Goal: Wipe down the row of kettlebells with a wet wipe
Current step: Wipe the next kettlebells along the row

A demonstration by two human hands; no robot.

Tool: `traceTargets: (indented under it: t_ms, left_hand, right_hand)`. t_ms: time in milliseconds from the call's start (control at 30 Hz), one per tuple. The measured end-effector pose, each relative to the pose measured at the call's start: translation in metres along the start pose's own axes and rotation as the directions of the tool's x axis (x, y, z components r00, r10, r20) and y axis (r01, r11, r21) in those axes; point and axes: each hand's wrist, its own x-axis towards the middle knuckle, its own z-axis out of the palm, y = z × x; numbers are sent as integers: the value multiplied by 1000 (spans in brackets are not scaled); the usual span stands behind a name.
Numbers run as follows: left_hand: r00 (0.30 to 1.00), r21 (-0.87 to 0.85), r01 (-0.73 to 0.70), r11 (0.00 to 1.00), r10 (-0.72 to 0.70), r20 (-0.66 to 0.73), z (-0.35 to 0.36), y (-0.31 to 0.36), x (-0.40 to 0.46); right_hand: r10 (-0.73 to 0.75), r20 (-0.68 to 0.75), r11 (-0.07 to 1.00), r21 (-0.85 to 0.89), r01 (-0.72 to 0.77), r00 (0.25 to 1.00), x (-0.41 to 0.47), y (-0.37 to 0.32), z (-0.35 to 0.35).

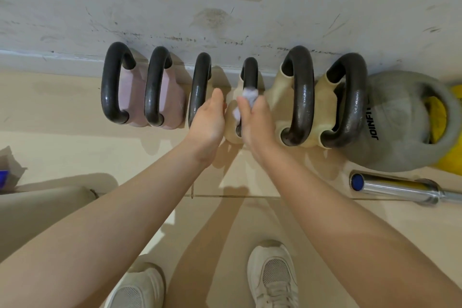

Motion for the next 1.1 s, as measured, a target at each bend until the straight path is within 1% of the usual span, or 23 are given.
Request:
traceTargets:
  t_ms: [67,133,233,300,333,433,467,533,600,700,767,867,933,967,1067,1100]
  left_hand:
    - [1000,80,-3,997,3,-2,4,3,3]
    - [999,171,-40,984,37,18,8,5,5]
    - [990,266,-87,960,54,130,15,3,6]
    - [987,338,-92,937,41,157,16,2,7]
    - [987,346,-80,935,26,160,15,4,7]
    - [984,357,-42,933,-22,175,12,9,13]
    - [984,365,-36,930,-31,176,11,10,15]
    - [984,382,-24,924,-46,174,11,12,20]
    - [982,399,-25,917,-52,180,11,14,21]
    - [975,383,-22,924,-64,211,11,14,19]
    - [977,370,-14,929,-65,201,11,11,18]
    - [982,317,19,948,-78,172,12,9,16]
    - [982,295,18,955,-72,173,12,7,15]
    - [983,284,13,959,-64,170,12,6,15]
    - [988,226,11,974,-45,147,13,1,14]
    - [989,205,10,979,-40,144,14,0,12]
  right_hand:
    - [-70,-36,997,-37,68,997,-21,19,6]
    - [-91,-87,996,-31,89,992,-36,32,14]
    - [-54,-96,998,-24,52,994,-41,41,25]
    - [-54,-96,998,-19,52,994,-36,43,26]
    - [-70,-94,997,15,71,993,-34,44,25]
    - [-115,-77,965,227,130,990,-37,40,19]
    - [-115,-89,955,263,135,989,-37,38,18]
    - [-122,-98,949,278,145,988,-36,37,20]
    - [-112,-75,944,304,130,991,-35,35,22]
    - [-96,-29,968,232,100,995,-30,39,19]
    - [-96,-5,978,185,95,995,-26,40,17]
    - [-50,4,978,203,48,999,-23,37,16]
    - [-46,5,980,195,45,999,-25,33,16]
    - [-38,-4,977,212,37,999,-27,30,16]
    - [36,-65,905,426,-5,997,-34,14,14]
    - [57,-68,883,469,-19,996,-34,11,14]
